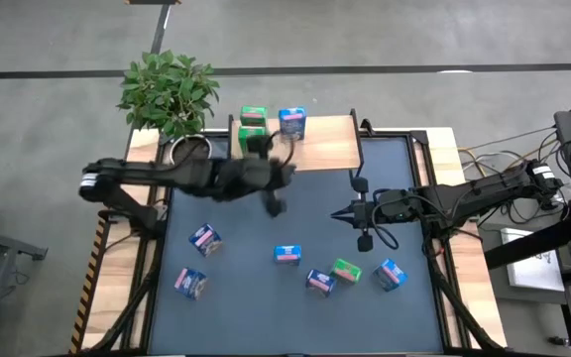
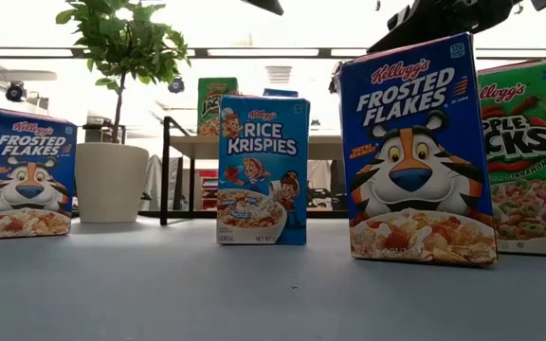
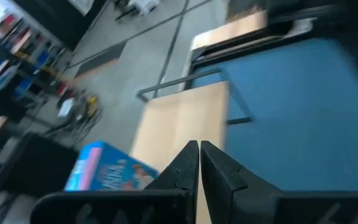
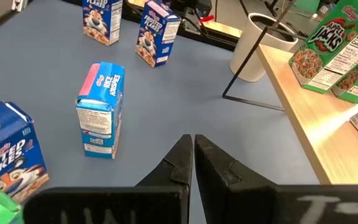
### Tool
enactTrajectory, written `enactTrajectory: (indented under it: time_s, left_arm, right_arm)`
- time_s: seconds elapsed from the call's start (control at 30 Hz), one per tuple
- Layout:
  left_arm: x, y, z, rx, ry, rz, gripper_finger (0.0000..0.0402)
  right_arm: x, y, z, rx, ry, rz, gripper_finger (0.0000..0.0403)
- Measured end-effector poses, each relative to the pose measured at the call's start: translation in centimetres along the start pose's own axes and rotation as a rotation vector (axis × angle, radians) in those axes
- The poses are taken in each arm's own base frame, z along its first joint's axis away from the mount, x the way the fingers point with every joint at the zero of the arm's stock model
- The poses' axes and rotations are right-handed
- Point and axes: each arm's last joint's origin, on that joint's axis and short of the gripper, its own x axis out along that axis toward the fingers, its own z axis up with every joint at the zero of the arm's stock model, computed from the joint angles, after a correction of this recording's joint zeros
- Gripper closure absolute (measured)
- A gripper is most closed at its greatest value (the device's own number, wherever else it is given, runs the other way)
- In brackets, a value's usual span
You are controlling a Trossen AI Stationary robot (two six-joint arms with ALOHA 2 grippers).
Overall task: Stack cereal on shelf
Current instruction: Adjust the light blue cereal box on the shelf
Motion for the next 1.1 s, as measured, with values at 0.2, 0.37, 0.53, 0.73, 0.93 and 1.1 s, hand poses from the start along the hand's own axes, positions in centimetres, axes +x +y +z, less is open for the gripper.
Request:
enactTrajectory:
  time_s: [0.2, 0.37, 0.53, 0.73, 0.93, 1.1]
  left_arm:
    - [-3.9, -3.3, -2.6, -0.062, -0.128, -0.085, 0.0402]
    - [-6.4, -4.9, -5.3, -0.112, -0.26, -0.115, 0.0402]
    - [-7.5, -4.8, -7.7, -0.151, -0.336, -0.089, 0.0402]
    - [-8.5, -4.1, -9.8, -0.185, -0.382, -0.076, 0.0401]
    - [-9.0, -3.8, -11.0, -0.205, -0.409, -0.068, 0.0401]
    - [-9.0, -3.8, -11.2, -0.2, -0.408, -0.068, 0.0401]
  right_arm:
    - [0.0, -0.1, 0.1, 0.065, -0.009, -0.015, 0.0394]
    - [0.0, -1.1, 0.8, 0.129, -0.052, -0.159, 0.0394]
    - [-0.1, -4.0, 3.0, 0.16, -0.096, -0.205, 0.0394]
    - [1.3, -8.1, 5.6, 0.137, -0.077, -0.26, 0.0394]
    - [3.6, -12.9, 8.4, 0.064, -0.014, -0.344, 0.0394]
    - [5.6, -16.8, 9.8, 0.005, 0.046, -0.38, 0.0394]
